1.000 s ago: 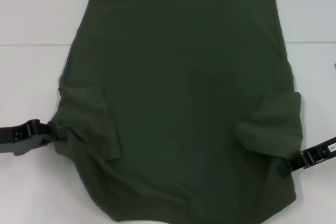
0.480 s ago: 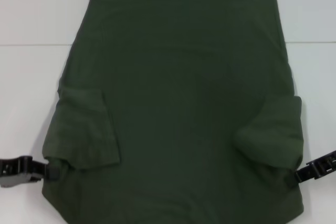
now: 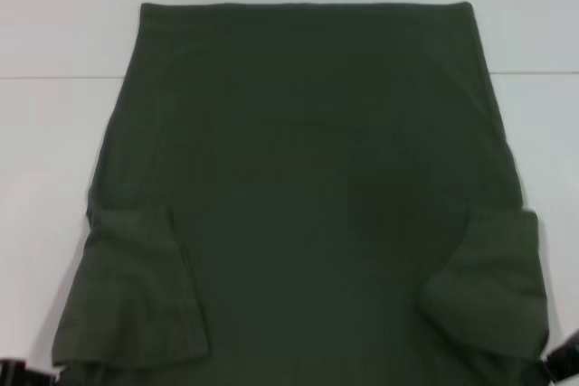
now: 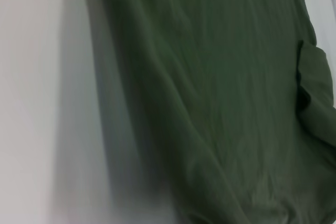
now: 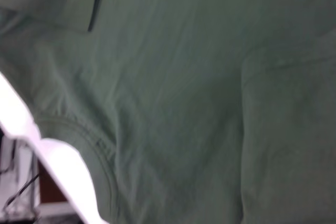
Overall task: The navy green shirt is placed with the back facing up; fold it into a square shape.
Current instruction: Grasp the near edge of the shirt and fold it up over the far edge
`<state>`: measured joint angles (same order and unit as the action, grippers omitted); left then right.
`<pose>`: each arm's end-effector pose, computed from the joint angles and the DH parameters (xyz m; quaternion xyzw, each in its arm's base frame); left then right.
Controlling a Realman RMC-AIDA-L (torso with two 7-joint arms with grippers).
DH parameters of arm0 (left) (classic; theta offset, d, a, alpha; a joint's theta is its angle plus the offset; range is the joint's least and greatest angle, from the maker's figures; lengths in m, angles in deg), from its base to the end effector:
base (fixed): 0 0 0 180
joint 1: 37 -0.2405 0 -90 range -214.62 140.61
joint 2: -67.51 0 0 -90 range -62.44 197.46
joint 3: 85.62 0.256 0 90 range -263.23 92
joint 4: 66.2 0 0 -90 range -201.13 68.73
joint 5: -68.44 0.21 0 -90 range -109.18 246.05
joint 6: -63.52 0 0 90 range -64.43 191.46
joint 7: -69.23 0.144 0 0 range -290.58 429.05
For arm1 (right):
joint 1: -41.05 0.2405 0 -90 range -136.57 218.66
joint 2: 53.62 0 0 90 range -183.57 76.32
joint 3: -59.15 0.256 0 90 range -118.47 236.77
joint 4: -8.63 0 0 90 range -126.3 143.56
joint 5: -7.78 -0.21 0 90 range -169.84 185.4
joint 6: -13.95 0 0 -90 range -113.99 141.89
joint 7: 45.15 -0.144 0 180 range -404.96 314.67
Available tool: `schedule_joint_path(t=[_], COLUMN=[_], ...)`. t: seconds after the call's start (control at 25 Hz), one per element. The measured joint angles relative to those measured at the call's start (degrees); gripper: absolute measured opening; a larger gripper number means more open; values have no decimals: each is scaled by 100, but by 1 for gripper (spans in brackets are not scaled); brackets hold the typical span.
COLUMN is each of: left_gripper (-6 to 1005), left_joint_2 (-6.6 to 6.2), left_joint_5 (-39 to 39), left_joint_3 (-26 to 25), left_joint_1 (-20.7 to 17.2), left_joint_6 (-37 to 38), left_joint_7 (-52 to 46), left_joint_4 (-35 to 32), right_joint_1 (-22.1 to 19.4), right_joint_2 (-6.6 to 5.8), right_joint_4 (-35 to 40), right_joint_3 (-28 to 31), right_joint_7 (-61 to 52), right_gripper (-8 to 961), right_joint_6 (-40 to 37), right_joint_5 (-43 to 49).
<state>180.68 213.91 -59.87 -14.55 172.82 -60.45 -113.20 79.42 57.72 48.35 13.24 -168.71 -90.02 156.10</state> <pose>-0.3494 0.2394 0.0683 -0.7389 -0.6694 -0.0770 0.0091 0.2891 0.3128 0.0348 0.8626 -0.4944 0.0965 0.0465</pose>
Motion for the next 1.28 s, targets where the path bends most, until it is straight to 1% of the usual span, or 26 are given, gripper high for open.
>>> schedule_joint_path(t=[0.08,0.16,0.24,0.32,0.44,0.64,0.68,0.72,0.84,0.88,0.96,1.04,1.12,1.16,1.28], left_gripper=[27,27,27,26,26,26,27,27,27,27,27,27,27,27,27], left_joint_2=[42,43,11,-36,-120,-229,-269,-341,-515,-604,-705,-732,-684,-630,-367], left_joint_5=[-4,-1,6,0,-46,-54,-54,-54,-47,-27,2,6,16,37,202], left_joint_3=[-7,18,113,182,129,-119,-187,-253,-274,-236,-163,-44,248,430,1267], left_joint_1=[-158,-197,-152,-13,344,1049,1227,1438,1810,1995,2243,2420,2562,2590,2610], left_joint_6=[277,435,492,505,507,379,306,192,-230,-583,-1149,-1749,-2571,-2911,-4050], left_joint_7=[76,154,213,237,239,-35,-144,-288,-633,-796,-1040,-1244,-1478,-1591,-2036], left_joint_4=[-200,-246,-185,-49,211,501,562,639,868,994,1142,1225,1319,1367,1447], right_joint_1=[-87,-131,-145,-142,-65,-2,-1,-1,20,45,106,200,354,443,721], right_joint_2=[-8,-35,-70,-84,-91,-221,-239,-254,-300,-308,-301,-247,-108,-14,256], right_joint_4=[12,8,-23,-47,-150,-265,-257,-240,-207,-204,-203,-252,-387,-464,-777], right_joint_3=[-1,38,121,228,561,1203,1306,1403,1623,1652,1629,1557,1371,1195,402], right_joint_7=[112,182,276,386,552,620,572,496,173,64,-127,-234,-255,-252,-269], right_gripper=[62,62,62,62,62,61,61,61,61,61,61,61,61,61,61], right_joint_6=[-119,-146,-162,-190,-201,-273,-205,-122,454,735,1429,2170,3117,3635,5073], right_joint_5=[0,-9,-35,-55,-153,-914,-1052,-1199,-1543,-1656,-1858,-1926,-1904,-1880,-1726])
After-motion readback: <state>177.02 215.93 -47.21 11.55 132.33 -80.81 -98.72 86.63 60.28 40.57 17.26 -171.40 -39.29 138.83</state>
